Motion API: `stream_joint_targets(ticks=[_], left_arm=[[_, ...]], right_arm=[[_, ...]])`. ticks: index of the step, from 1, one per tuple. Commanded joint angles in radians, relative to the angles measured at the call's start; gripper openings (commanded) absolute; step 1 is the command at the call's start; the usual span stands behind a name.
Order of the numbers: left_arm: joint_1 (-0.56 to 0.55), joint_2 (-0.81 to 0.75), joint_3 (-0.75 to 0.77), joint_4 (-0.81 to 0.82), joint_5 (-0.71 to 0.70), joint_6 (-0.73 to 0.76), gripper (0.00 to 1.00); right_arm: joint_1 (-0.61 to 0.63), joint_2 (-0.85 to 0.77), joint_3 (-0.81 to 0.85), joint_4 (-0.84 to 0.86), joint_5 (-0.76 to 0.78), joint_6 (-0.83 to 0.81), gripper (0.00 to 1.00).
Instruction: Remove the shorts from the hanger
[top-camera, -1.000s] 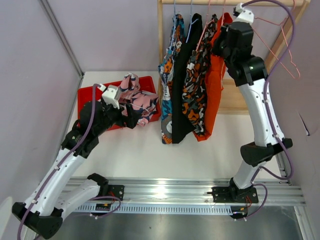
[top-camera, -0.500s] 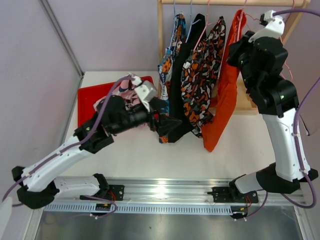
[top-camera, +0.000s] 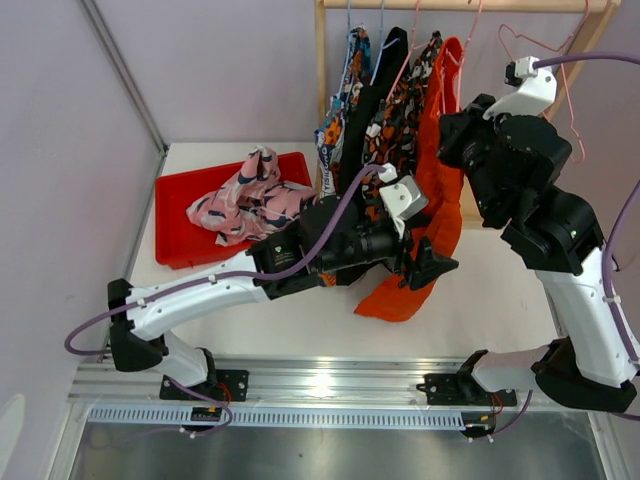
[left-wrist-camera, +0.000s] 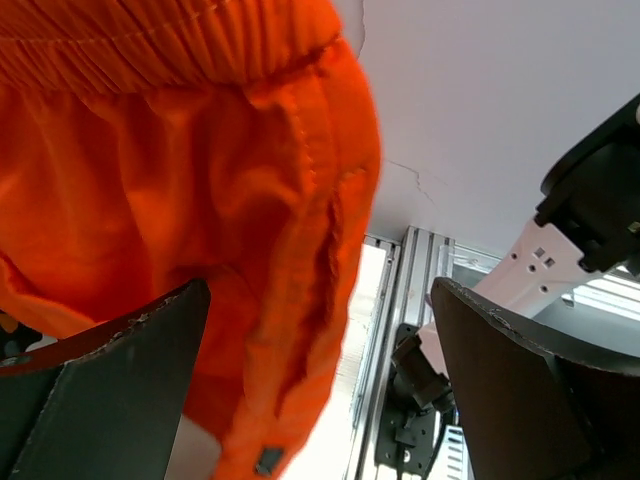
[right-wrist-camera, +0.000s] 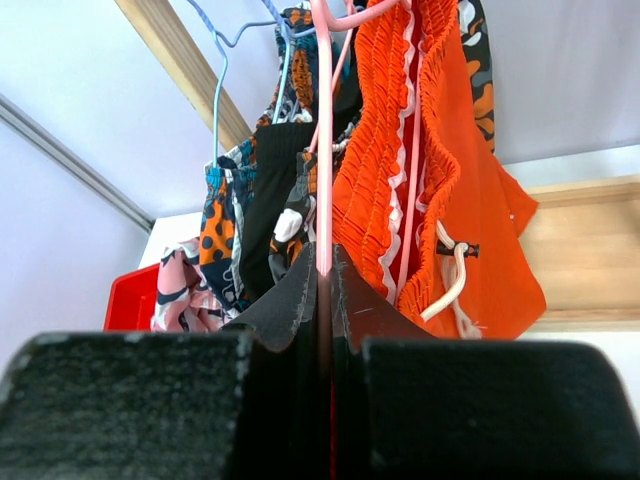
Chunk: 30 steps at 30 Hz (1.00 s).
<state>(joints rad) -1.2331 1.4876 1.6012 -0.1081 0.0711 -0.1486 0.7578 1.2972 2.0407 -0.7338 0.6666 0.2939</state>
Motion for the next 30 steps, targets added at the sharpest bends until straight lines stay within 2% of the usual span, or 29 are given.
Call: stream_joint_targets(ticks=[1,6,7,8,9,11,14,17,18,20,21,25,27,30], left_arm=[[-0.025,0.011,0.060,0.102,-0.034,0.018,1.00],[-0.057,0.089,0.114,0.145,-0.151,0.052,0.98],[-0.055,0.098,0.115,0.156,-0.186,0.058,0.95],[-0.055,0.117,0.124,0.165,-0.197,0.064,0.88],[-0.055,0.128,0.131,0.171,-0.208,0.072,0.53],[-0.057,0.154,0.146,0.168,-0.252,0.066,0.02],[-0.069,0.151,0.140,0.156,-0.229,0.054,0.00],[-0.140,0.091,0.051,0.171,-0.278,0.067,0.00],[-0.163,0.050,-0.024,0.174,-0.324,0.066,0.00],[-0.242,-0.001,-0.090,0.214,-0.381,0.061,0.00],[-0.271,-0.050,-0.186,0.226,-0.402,0.055,0.00],[-0.451,-0.144,-0.364,0.294,-0.520,0.024,0.00],[-0.488,-0.159,-0.406,0.298,-0.571,0.003,0.00],[-0.483,-0.158,-0.422,0.294,-0.632,0.010,0.00]], right_arm=[[0.018,-0.039,-0.002,0.099,0.083,-0.004,0.00],[0.023,-0.076,-0.031,0.091,0.091,0.019,0.00],[0.021,-0.091,-0.033,0.085,0.093,0.025,0.00],[0.021,-0.098,-0.036,0.083,0.093,0.034,0.00],[0.021,-0.104,-0.037,0.077,0.094,0.036,0.00],[0.023,-0.121,-0.043,0.074,0.099,0.034,0.00],[0.023,-0.127,-0.036,0.071,0.119,0.013,0.00],[0.021,-0.119,-0.017,0.074,0.148,-0.025,0.00],[0.021,-0.115,-0.010,0.080,0.156,-0.048,0.00],[0.021,-0.098,0.024,0.083,0.172,-0.070,0.00],[0.021,-0.090,0.036,0.085,0.175,-0.091,0.00],[0.018,-0.062,0.093,0.088,0.185,-0.128,0.00],[0.020,-0.050,0.127,0.065,0.191,-0.130,0.00],[0.023,-0.070,0.133,0.025,0.179,-0.085,0.00]])
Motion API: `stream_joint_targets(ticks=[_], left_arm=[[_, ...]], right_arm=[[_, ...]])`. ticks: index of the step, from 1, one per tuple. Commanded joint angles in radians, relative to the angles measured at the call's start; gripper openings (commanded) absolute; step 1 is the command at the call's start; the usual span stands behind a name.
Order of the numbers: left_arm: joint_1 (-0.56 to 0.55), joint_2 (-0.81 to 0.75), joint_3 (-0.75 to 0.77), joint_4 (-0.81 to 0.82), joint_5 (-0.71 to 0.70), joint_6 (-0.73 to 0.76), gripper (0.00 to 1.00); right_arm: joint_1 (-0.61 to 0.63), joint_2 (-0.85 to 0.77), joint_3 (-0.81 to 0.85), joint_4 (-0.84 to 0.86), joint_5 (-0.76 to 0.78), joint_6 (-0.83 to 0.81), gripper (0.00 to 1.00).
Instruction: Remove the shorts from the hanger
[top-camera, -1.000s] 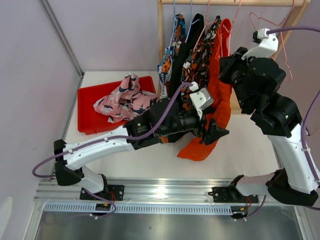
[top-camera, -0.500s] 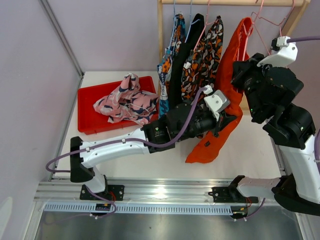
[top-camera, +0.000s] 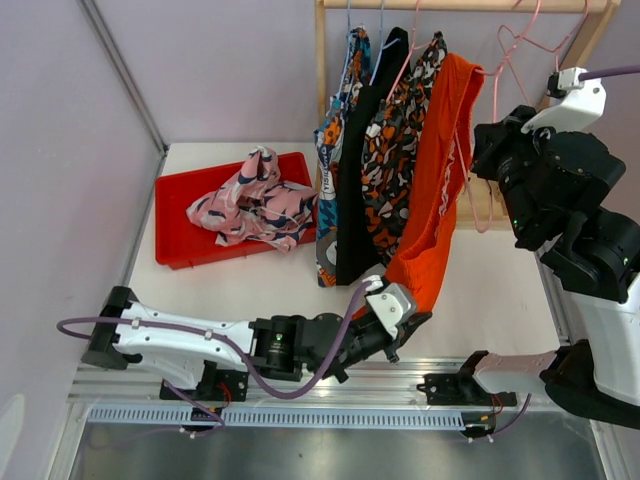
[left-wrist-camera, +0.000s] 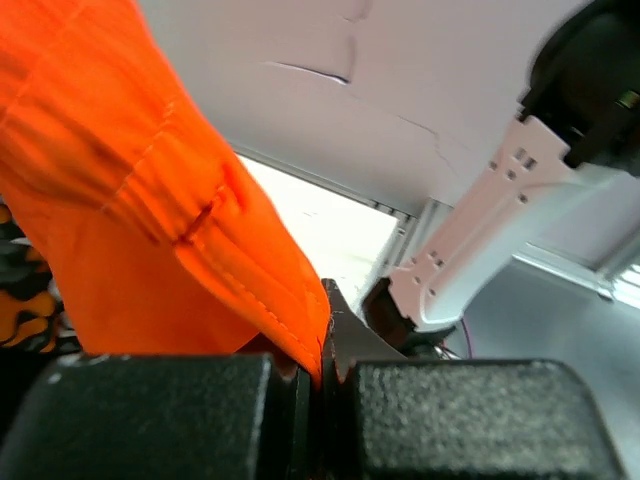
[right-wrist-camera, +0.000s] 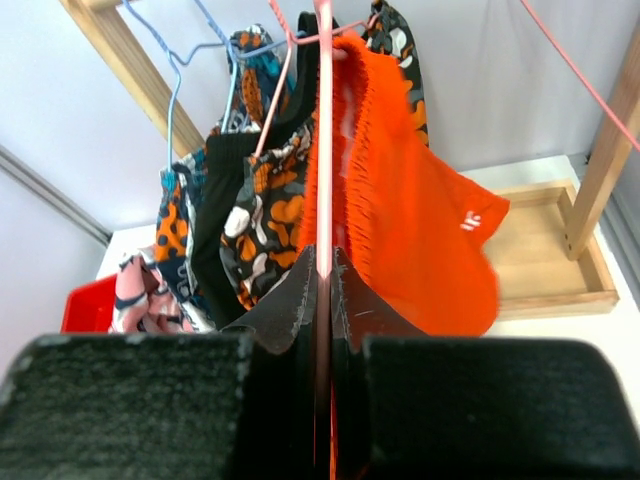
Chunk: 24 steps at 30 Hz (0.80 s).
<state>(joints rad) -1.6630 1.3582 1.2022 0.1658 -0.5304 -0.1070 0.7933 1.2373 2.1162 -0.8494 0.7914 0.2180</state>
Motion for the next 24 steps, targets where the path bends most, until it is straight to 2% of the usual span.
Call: stream_joint_targets(ticks=[1,3,4,8,9,11,12,14,15,16,18,22,24], left_arm=[[-0.017,-0.024,-0.015,0.009,-0.033,-0.022,0.00],[0.050,0.002,0.048,-0.009,-0.001,-0.005,0.00],[0.140,0.016,0.068,-0.041,0.053,-0.002,0.00],[0.351,0.163,0.363,-0.173,0.147,0.045,0.00],[0.386,0.255,0.574,-0.228,0.161,0.056,0.00],[0.477,0.367,0.742,-0.388,0.193,0.075,0.00],[0.526,0.495,1.031,-0.447,0.208,0.075,0.00],[0.560,0.628,1.245,-0.616,0.239,0.081,0.00],[0.574,0.684,1.480,-0.647,0.260,0.082,0.00],[0.592,0.735,1.511,-0.657,0.270,0.079,0.00],[0.600,0.696,1.447,-0.599,0.268,0.069,0.00],[0.559,0.422,1.026,-0.463,0.299,0.007,0.00],[0.455,0.333,0.938,-0.436,0.235,0.023,0.00]], right_arm=[[-0.011,-0.019,0.057,0.122,0.045,0.012,0.00],[-0.006,-0.039,0.057,0.055,-0.003,0.095,0.00],[-0.005,-0.062,0.056,0.027,-0.029,0.127,0.00],[-0.003,-0.102,0.064,-0.127,-0.202,0.305,0.00],[-0.002,-0.110,0.062,-0.182,-0.234,0.366,0.00],[-0.005,-0.136,0.054,-0.235,-0.332,0.415,0.00],[-0.005,-0.142,0.054,-0.247,-0.360,0.452,0.00],[-0.008,-0.163,0.056,-0.278,-0.428,0.481,0.00],[-0.012,-0.173,0.056,-0.283,-0.448,0.504,0.00],[-0.023,-0.177,0.060,-0.290,-0.486,0.514,0.00],[-0.046,-0.183,0.096,-0.319,-0.514,0.524,0.00],[-0.143,-0.159,0.165,-0.347,-0.515,0.444,0.00],[-0.144,-0.118,0.220,-0.338,-0.453,0.399,0.00]])
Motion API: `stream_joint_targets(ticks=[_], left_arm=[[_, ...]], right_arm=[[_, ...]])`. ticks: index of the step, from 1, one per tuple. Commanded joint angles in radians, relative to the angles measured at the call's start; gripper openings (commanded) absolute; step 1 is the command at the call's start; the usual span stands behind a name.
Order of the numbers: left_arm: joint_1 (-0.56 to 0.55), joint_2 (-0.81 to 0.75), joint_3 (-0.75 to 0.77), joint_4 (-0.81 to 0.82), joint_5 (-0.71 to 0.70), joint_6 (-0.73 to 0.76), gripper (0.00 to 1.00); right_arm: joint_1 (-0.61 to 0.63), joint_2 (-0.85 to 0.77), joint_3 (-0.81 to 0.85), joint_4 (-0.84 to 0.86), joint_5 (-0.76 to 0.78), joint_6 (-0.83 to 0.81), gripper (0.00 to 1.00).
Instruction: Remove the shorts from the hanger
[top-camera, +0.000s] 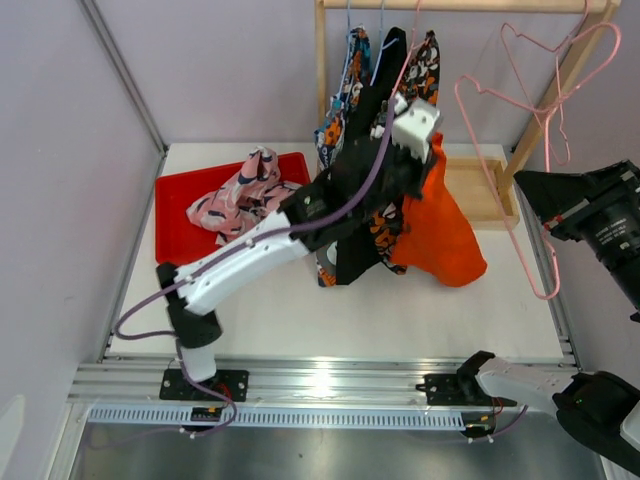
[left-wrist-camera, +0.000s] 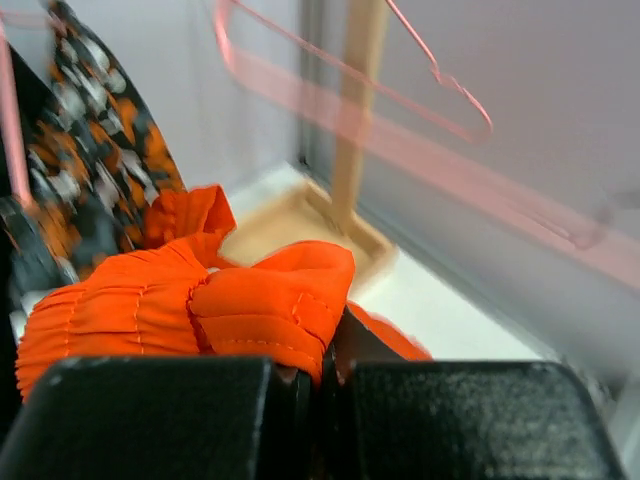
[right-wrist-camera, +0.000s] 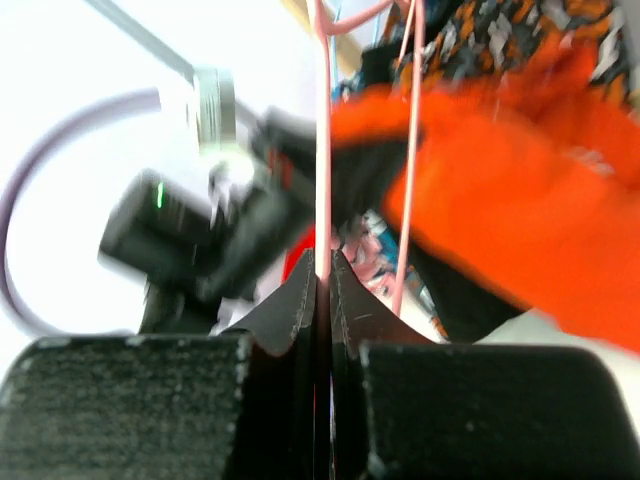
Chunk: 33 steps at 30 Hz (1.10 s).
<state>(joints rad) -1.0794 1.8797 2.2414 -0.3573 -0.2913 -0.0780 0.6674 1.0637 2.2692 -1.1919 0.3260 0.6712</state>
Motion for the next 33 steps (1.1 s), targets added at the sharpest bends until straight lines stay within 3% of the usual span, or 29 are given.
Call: stream_joint_targets(ticks=[1,3,4,6,11,14,18,22,26,27,33], left_arm=[[-0.176,-0.235,-0.238,0.102,-0.034,0.015,0.00],[-0.332,-0.379,-0.333,0.165,-0.127,0.046,0.00],[-0.376,-0.427,-0.426,0.175,-0.231,0.055,0.00],[-0.442,-0.563,-0.569,0.166,-0.304,0.041,0.00],[-0.397,-0.819,-0.759,0.037,-0.496,0.058,0.00],[-0.259,-0.925,-0.779,-0.064,-0.462,0.061,0.00],[0.005,-0.975,-0.776,-0.097,-0.340,0.104,0.00],[0.249,-0.909,-0.763,-0.085,-0.148,0.123,0.00],[0.510,-0.808,-0.726,-0.013,0.099,0.086,0.00],[0.598,-0.779,-0.682,-0.006,0.168,0.055,0.00],[0.815,-0.475,-0.372,0.009,0.337,0.026,0.00]], right_arm=[[-0.017,0.076,0.090,0.008,0.043,-0.100,0.00],[-0.006,0.140,0.148,0.024,0.120,-0.156,0.00],[-0.002,0.160,0.165,0.031,0.145,-0.182,0.00],[0.001,0.195,0.184,0.063,0.200,-0.260,0.00],[-0.038,0.292,0.187,0.165,0.252,-0.400,0.00],[-0.187,0.346,0.200,0.193,0.125,-0.417,0.00],[-0.389,0.421,0.193,0.235,-0.040,-0.409,0.00],[-0.578,0.489,0.185,0.297,-0.182,-0.378,0.00],[-0.658,0.564,0.200,0.345,-0.277,-0.358,0.00],[-0.695,0.605,0.222,0.347,-0.309,-0.354,0.00],[-0.720,0.696,0.242,0.405,-0.358,-0.341,0.00]])
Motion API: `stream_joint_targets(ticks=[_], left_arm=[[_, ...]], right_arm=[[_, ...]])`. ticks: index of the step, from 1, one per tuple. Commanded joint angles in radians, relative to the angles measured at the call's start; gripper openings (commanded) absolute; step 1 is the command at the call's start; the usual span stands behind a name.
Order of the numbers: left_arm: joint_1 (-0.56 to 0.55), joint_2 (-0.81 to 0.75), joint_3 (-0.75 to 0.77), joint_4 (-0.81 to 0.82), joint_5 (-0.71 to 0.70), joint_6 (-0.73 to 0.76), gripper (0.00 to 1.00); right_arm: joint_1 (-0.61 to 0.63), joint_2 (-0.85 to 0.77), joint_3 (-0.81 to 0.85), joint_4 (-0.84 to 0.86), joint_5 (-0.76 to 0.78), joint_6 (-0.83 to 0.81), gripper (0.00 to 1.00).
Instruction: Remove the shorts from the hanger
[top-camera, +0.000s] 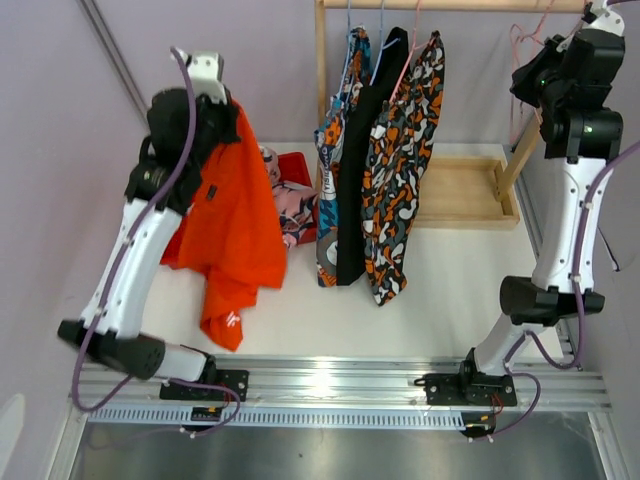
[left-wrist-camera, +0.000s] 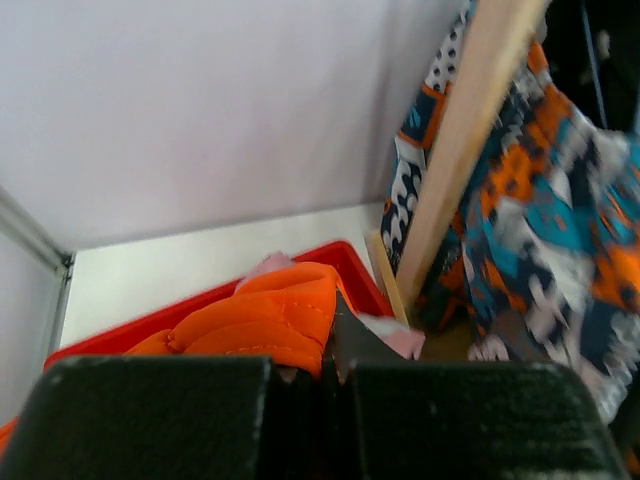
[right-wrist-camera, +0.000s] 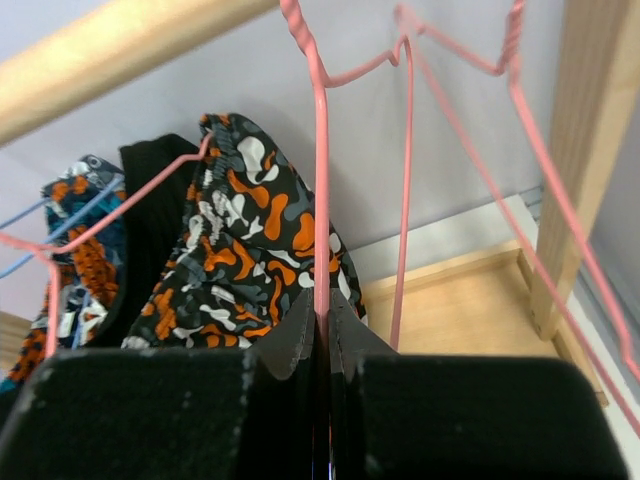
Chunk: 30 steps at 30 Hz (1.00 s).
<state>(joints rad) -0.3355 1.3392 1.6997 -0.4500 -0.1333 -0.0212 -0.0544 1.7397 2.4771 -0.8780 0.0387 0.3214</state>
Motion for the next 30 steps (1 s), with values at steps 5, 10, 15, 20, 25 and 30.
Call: stream_joint_targets(ticks=[5,10,15,20,25,30], left_arm=[[0.160,0.326,0.438,0.063,0.241,-0.068,0.00],[0.202,0.466,0.487,0.040,0.238,-0.103,0.00],[0.202,0.361,0.125,0.241,0.141,-0.100,0.00],[0.210,0.423,0.051,0.174,0.032,-0.140,0.00],[0.211,0.439,-0.006,0.160,-0.067,-0.160,0.30],[0.228,0.521,0.078,0.054,-0.106,-0.181,0.98]], right_arm=[[0.001,0.093,0.046,0.131,-0.068,0.001,0.00],[0.008,0.084,-0.029,0.180,-0.054,0.002,0.00],[0.008,0.024,-0.147,0.211,-0.040,-0.010,0.00],[0.007,-0.045,-0.233,0.226,-0.007,-0.008,0.00],[0.004,-0.103,-0.296,0.220,0.001,-0.008,0.00],[-0.009,-0.121,-0.313,0.188,-0.010,-0.002,0.34]])
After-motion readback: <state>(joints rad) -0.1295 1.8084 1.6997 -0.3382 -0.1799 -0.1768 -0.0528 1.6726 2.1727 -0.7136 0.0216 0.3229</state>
